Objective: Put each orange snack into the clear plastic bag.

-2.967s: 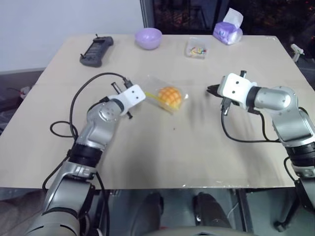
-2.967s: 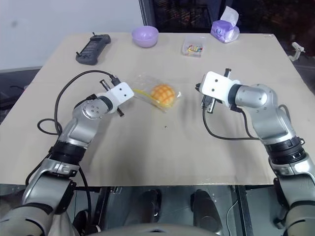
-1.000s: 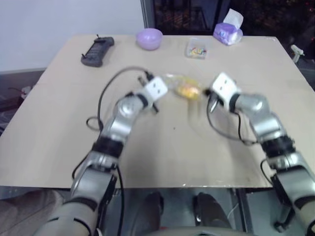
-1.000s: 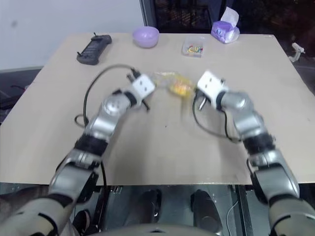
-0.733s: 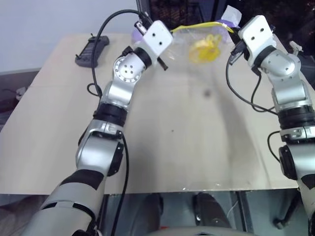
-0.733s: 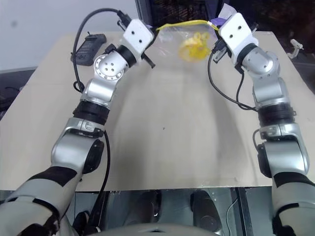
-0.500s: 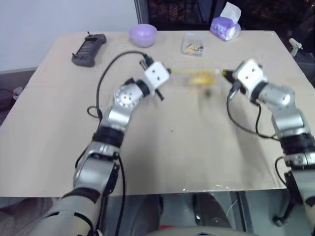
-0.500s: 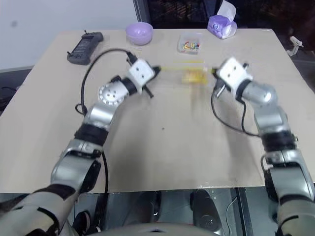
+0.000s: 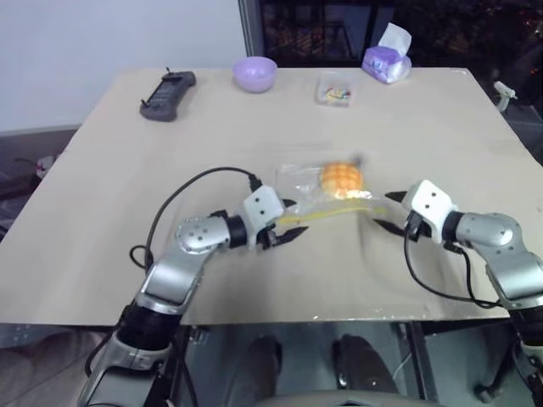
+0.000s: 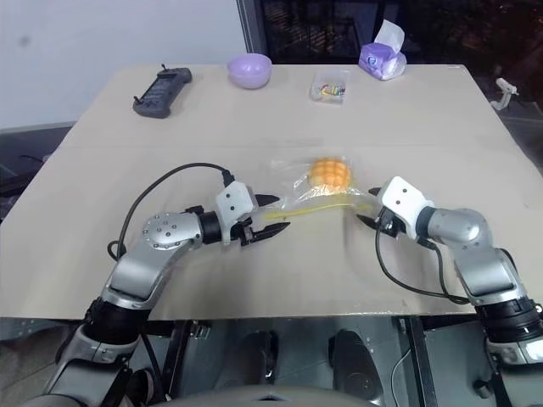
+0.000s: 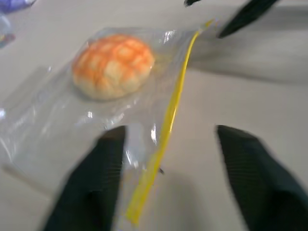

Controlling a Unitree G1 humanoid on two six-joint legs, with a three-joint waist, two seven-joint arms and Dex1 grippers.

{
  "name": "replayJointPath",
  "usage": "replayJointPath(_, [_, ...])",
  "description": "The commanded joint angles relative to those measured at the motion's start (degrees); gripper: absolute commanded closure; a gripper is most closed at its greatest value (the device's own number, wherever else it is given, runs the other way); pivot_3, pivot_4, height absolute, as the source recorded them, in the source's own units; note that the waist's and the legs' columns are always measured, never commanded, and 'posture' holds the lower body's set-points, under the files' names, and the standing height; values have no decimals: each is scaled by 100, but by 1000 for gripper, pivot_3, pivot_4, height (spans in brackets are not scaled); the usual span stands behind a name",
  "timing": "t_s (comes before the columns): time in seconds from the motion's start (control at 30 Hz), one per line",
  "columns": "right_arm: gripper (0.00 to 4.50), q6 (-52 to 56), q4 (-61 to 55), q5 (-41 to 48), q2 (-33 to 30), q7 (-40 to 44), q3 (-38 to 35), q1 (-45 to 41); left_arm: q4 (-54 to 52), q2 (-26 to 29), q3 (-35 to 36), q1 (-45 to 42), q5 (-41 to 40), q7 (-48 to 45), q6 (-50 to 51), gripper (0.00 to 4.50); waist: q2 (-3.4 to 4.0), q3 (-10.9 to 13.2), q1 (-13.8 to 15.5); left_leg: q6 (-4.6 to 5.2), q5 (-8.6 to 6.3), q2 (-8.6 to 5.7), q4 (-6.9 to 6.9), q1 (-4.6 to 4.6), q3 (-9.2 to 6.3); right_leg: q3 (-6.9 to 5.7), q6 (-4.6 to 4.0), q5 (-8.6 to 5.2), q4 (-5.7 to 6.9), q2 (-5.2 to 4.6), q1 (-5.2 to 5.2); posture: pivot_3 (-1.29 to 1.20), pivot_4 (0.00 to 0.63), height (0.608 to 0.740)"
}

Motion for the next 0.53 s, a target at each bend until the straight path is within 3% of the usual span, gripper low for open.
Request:
replayJointPath(0.03, [1632, 203, -286, 602, -223, 356, -612, 325, -290, -93, 847, 182, -882, 75, 455, 1250, -1, -1, 5, 0, 0, 0, 0, -10, 0, 0, 0, 1, 1, 0, -8, 0, 150, 740])
replayJointPath(0.2, [1632, 174, -58, 1376, -223, 504, -1636, 829, -643, 176, 1672, 941, -1802, -65, 1065, 1250, -1, -1, -4, 1, -1, 7, -6, -19, 5, 3, -1, 1, -15, 0, -13, 0, 150, 740])
replayJointPath(0.33, [1632, -96, 210, 1980, -161, 861, -2418, 1287, -793, 273, 2060, 1537, -2110, -161, 898, 1250, -1, -1, 40, 2, -2, 6, -8, -18, 5, 1, -1, 1, -20, -2, -9, 0, 150, 740])
replayJointPath(0.53, [1632, -31, 261, 2454, -336, 1355, -2869, 1860, -906, 363, 2191, 2012, -2318, -204, 704, 1250, 0, -2, 74, 3, -2, 6, -9, -17, 6, 1, -2, 2, -21, -2, -8, 0, 150, 740])
